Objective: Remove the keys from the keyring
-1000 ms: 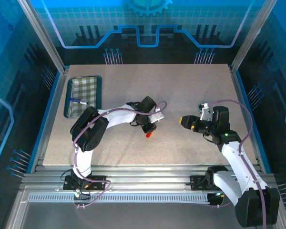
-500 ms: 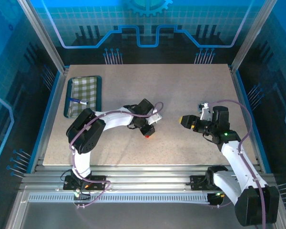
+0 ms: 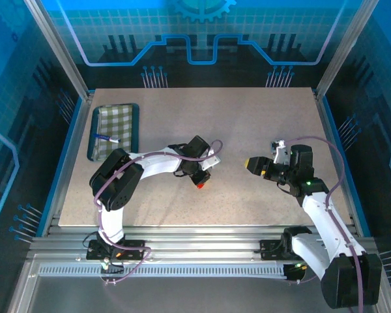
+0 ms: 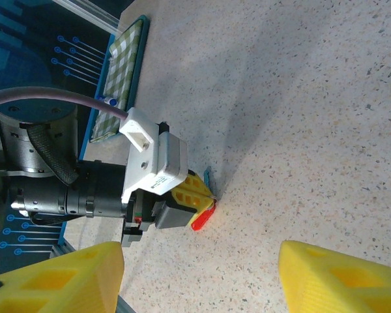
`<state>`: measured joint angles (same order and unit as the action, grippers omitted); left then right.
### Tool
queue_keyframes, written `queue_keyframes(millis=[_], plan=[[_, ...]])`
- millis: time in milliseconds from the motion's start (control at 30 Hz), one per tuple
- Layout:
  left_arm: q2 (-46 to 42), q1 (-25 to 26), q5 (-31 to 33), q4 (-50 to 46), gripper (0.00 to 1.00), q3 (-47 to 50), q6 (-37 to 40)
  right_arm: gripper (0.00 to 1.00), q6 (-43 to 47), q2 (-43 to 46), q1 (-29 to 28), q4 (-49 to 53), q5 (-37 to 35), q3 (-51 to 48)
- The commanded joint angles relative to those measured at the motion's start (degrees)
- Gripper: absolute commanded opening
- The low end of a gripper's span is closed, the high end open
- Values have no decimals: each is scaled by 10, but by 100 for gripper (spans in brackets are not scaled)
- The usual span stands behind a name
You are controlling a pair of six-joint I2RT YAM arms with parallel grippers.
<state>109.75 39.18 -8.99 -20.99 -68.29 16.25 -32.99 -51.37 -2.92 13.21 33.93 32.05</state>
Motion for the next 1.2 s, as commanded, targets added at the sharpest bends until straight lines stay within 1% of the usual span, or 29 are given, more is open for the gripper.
queue_keyframes(millis=[0, 67, 100, 200, 400, 533, 633, 767, 900, 1000, 1067, 1167], plan=[[-18, 3, 5, -2, 4, 4, -4, 66, -2, 6, 6, -6, 11, -7], [-23, 3, 5, -3, 0, 3, -4, 66, -3, 7, 6, -6, 10, -8], [-26, 3, 5, -5, 0, 3, -3, 66, -3, 7, 7, -6, 10, -9], [-42, 3, 9, -17, 0, -7, -2, 66, -4, 7, 6, -6, 11, -9], [-104, 3, -3, -43, 0, -29, 2, 65, 6, 5, -10, 7, 5, 3], [-144, 4, -17, -61, 0, -44, 14, 63, 15, -2, -23, 11, 5, 16], [-184, 3, -43, -52, 0, -41, 26, 59, 24, -7, -35, 12, 12, 30], [-227, 3, -78, -39, 1, -43, 42, 58, 35, -18, -51, 3, 37, 46], [-244, 2, -119, -49, 1, -58, 62, 56, 52, -23, -71, -7, 56, 63], [-255, 1, -155, -53, 2, -62, 79, 52, 65, -30, -86, -20, 72, 79], [-258, -1, -182, -58, 2, -69, 92, 48, 76, -38, -94, -34, 90, 89], [-262, -6, -220, -65, 2, -81, 106, 46, 91, -49, -104, -60, 122, 103]])
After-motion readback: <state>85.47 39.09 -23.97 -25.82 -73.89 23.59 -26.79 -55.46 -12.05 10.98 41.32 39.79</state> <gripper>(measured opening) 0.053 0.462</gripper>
